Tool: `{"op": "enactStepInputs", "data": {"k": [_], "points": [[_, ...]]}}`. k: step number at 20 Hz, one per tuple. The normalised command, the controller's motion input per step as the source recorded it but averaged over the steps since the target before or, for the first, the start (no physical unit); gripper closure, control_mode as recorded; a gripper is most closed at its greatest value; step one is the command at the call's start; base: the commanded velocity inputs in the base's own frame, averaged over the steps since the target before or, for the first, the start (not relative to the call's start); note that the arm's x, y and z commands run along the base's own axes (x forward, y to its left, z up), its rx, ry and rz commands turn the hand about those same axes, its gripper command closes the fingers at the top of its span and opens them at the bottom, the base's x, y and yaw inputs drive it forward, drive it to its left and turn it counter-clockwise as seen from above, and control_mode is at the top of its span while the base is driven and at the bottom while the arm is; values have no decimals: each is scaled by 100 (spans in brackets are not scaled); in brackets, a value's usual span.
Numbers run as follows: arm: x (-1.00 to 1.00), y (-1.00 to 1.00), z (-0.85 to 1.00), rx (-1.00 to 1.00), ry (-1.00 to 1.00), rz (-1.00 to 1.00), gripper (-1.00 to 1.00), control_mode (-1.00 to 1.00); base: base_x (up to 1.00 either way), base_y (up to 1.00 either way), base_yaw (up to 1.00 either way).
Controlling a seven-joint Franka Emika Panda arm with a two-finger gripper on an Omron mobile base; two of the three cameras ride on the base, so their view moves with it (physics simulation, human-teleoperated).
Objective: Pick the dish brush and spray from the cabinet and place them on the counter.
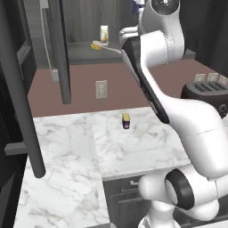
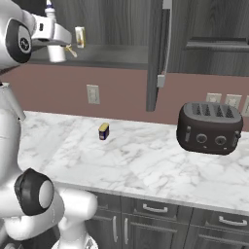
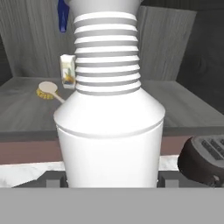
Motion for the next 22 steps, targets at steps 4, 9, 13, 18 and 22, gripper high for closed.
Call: {"op": "enactStepInputs", "data": {"k": [4, 9, 13, 18, 22], "points": [[-100, 0, 4, 0, -7, -4, 100, -100, 0, 0, 0], [-100, 0, -1, 3, -10, -5, 100, -100, 0, 0, 0], [-100, 0, -13, 1, -4, -3, 100, -100, 0, 0, 0], [-100, 0, -34, 0, 0, 0, 100, -100, 0, 0, 0], [-100, 0, -45, 0, 0, 0, 100, -100, 0, 0, 0]]}}
